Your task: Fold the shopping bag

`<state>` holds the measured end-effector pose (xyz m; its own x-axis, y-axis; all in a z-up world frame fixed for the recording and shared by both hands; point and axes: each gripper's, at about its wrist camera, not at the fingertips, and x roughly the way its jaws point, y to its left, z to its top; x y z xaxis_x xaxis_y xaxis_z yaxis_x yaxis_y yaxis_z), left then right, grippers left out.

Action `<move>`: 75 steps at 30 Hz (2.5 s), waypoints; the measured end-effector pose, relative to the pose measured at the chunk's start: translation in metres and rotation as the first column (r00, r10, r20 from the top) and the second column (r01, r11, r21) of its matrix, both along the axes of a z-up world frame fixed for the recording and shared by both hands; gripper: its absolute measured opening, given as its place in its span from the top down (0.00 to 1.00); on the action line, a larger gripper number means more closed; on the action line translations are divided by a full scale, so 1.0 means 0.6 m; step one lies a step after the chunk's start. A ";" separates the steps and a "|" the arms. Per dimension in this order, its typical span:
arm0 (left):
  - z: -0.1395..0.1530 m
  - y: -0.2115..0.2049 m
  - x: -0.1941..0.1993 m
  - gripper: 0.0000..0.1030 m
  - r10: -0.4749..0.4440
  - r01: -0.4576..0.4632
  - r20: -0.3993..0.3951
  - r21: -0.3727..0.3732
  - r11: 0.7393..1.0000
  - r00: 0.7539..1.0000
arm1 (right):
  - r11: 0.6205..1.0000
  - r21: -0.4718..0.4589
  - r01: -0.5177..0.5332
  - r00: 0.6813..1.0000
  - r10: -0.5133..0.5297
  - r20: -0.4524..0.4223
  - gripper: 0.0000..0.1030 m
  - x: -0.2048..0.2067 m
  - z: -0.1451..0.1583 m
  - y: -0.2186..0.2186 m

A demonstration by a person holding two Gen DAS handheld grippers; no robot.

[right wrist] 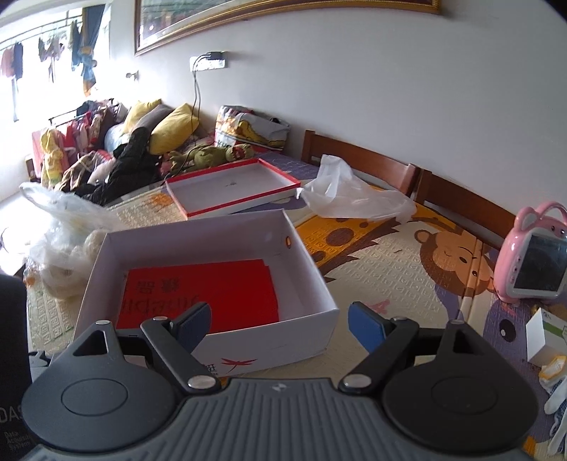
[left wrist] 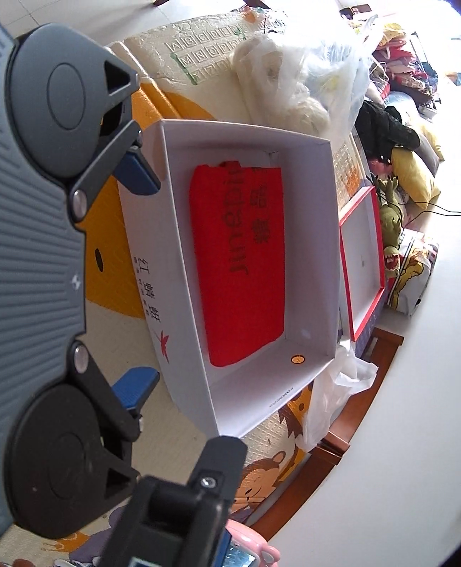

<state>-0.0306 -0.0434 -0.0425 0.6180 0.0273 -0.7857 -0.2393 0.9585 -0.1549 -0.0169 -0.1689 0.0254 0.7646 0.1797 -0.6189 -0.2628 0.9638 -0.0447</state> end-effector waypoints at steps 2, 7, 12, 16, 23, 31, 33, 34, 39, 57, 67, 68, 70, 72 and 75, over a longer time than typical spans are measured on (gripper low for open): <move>-0.002 0.000 0.004 0.01 -0.002 0.002 -0.002 0.001 1.000 1.000 | 1.000 -0.001 0.005 1.000 -0.005 -0.003 0.15 0.003 -0.001 -0.001; -0.007 -0.001 0.013 0.01 -0.018 0.018 -0.011 0.003 1.000 1.000 | 1.000 0.010 0.029 1.000 -0.029 -0.010 0.15 0.012 -0.002 -0.012; -0.002 -0.010 0.008 0.01 -0.059 0.059 0.008 0.039 0.998 0.998 | 0.998 0.045 0.043 0.999 -0.043 0.010 0.15 0.009 0.005 -0.020; 0.019 -0.015 -0.007 0.01 -0.052 0.045 0.068 0.094 0.995 0.996 | 0.998 0.053 0.047 0.999 -0.048 0.024 0.15 0.006 0.010 -0.021; 0.031 0.004 -0.006 0.01 -0.003 -0.004 0.093 0.079 0.997 0.996 | 0.997 0.052 0.055 0.998 -0.056 0.022 0.15 0.008 0.008 -0.022; 0.015 -0.003 0.015 0.01 -0.046 0.043 0.055 0.052 0.998 0.997 | 0.997 -0.004 0.074 0.997 -0.074 0.021 0.15 0.013 -0.002 -0.017; 0.011 -0.006 0.022 0.01 -0.059 0.057 0.051 0.048 0.997 0.997 | 0.996 -0.012 0.084 0.996 -0.084 0.022 0.15 0.015 -0.003 -0.019; 0.011 -0.006 0.023 0.01 -0.060 0.058 0.051 0.046 0.997 0.997 | 0.996 -0.011 0.090 0.996 -0.089 0.024 0.15 0.017 -0.003 -0.021; 0.002 0.003 0.036 0.01 -0.066 0.065 0.054 0.026 0.998 0.996 | 0.994 0.009 0.107 0.994 -0.107 0.028 0.15 0.023 -0.002 -0.028; 0.002 -0.063 0.028 0.01 -0.189 0.145 0.226 0.196 0.970 0.956 | 0.958 0.163 0.238 0.940 -0.269 0.212 0.15 -0.101 -0.026 -0.099; -0.001 -0.065 0.001 0.01 -0.327 0.299 0.321 0.134 0.945 0.889 | 0.927 0.300 0.224 0.870 -0.329 0.367 0.14 -0.160 -0.055 -0.138; 0.000 -0.062 -0.005 0.01 -0.347 0.327 0.340 0.116 0.938 0.874 | 0.925 0.296 0.239 0.867 -0.340 0.364 0.14 -0.163 -0.061 -0.141; 0.003 -0.051 -0.010 0.01 -0.359 0.362 0.363 0.063 0.930 0.860 | 0.918 0.292 0.267 0.859 -0.364 0.359 0.14 -0.169 -0.072 -0.147; 0.009 -0.027 -0.016 0.01 -0.350 0.404 0.408 -0.052 0.913 0.843 | 0.905 0.309 0.291 0.852 -0.392 0.347 0.14 -0.178 -0.084 -0.157; 0.018 0.003 -0.034 0.01 -0.293 0.417 0.499 -0.157 0.895 0.816 | 0.881 0.370 0.296 0.824 -0.431 0.368 0.14 -0.212 -0.100 -0.177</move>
